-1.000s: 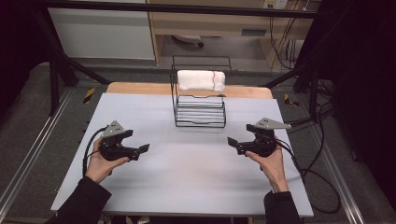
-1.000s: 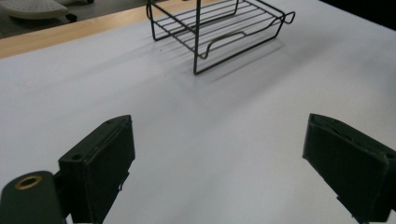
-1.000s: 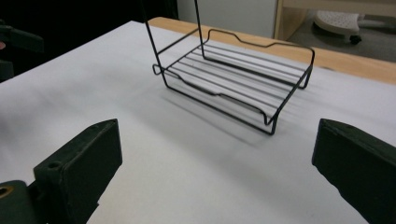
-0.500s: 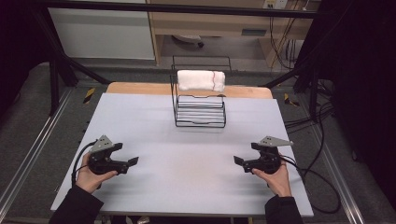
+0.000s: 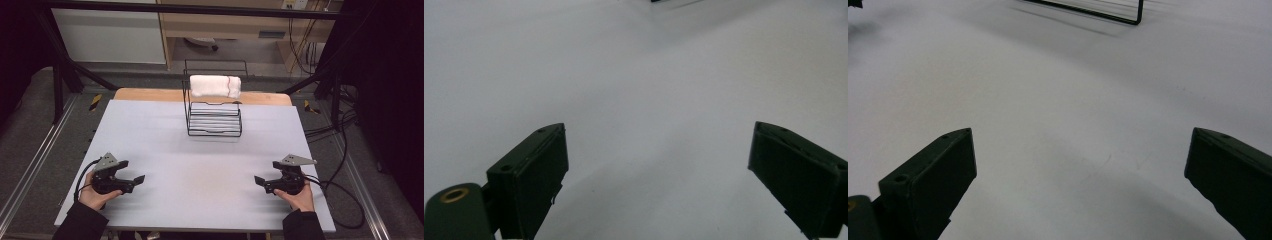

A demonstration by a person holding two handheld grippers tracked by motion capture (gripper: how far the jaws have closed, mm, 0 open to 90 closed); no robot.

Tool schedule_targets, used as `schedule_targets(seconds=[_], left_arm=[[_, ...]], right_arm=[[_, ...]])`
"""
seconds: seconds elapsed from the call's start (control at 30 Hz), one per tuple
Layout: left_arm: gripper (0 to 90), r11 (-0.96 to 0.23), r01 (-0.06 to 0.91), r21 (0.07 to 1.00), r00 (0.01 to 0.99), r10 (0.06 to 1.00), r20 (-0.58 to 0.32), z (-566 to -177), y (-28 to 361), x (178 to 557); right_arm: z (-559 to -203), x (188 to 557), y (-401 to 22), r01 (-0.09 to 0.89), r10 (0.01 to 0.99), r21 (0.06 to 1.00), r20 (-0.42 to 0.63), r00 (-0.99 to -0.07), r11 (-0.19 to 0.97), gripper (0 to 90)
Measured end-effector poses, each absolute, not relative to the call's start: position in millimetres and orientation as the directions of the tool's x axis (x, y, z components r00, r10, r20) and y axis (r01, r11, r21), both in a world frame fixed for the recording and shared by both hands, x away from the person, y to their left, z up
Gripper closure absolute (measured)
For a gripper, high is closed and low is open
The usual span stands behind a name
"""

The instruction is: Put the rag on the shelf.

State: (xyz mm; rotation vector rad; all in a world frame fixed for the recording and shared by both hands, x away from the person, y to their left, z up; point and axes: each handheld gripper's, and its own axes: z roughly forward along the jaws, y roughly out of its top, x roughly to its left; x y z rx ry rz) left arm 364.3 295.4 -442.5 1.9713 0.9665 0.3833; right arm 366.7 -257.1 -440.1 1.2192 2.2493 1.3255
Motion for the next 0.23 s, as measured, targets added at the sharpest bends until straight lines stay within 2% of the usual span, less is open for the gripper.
schedule_targets(seconds=[0.23], left_arm=[[9.1,-0.313,0.480,0.819,0.651,0.753,-0.094,-444.3,295.4,362.8]], right_arm=[[-440.6,365.4,-258.4,0.534,0.770,0.813,0.182,-0.612,0.232,0.8]])
